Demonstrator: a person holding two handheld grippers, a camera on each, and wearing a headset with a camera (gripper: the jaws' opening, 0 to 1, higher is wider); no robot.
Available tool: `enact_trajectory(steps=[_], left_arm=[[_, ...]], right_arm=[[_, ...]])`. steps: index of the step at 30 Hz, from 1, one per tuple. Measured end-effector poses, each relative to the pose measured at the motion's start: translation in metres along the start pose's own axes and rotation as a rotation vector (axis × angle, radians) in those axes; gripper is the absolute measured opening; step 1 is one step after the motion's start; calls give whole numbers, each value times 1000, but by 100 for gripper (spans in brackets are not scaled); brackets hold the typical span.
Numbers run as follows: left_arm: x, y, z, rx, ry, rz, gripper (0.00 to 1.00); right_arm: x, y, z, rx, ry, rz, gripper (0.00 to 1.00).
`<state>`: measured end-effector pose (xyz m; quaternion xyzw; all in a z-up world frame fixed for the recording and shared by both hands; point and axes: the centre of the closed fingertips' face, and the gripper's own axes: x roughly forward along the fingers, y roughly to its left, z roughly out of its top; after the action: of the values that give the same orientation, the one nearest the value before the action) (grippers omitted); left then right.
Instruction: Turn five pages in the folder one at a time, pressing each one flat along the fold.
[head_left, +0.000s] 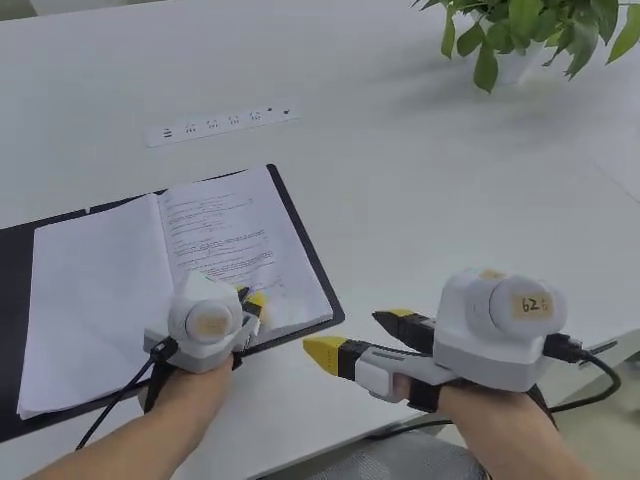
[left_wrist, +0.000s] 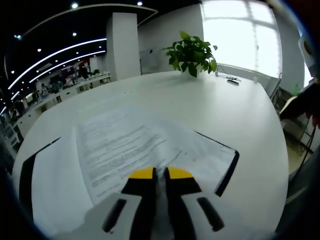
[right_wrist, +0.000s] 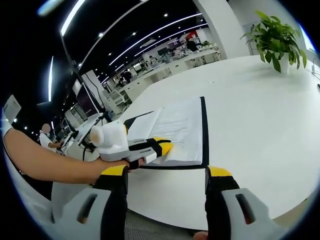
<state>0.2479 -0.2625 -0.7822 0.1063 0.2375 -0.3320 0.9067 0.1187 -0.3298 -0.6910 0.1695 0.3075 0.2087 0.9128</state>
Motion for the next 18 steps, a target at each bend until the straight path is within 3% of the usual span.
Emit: enact_trajectory(steps=[3,8,10,11,16,18], left_arm=[[-2,0,1,1,2,1,2],[-2,0,0,-73,-11,25,0],[-2,0,0,-73,-14,25,0],[-2,1,1,-106,-19,26,0],[-2,2,1,-135,-21,30,0],[-2,3,1,-199,-28,42,0]], right_arm=[[3,0,0,-5,5,1,61],[13,-3,4,-32,16,9,60],[18,-5,7,-33,12,14,59],[21,-6,8,-31,12,14,58],[36,-3,10,-31,23,34,57],[41,-2,12,-36,18,44,56]])
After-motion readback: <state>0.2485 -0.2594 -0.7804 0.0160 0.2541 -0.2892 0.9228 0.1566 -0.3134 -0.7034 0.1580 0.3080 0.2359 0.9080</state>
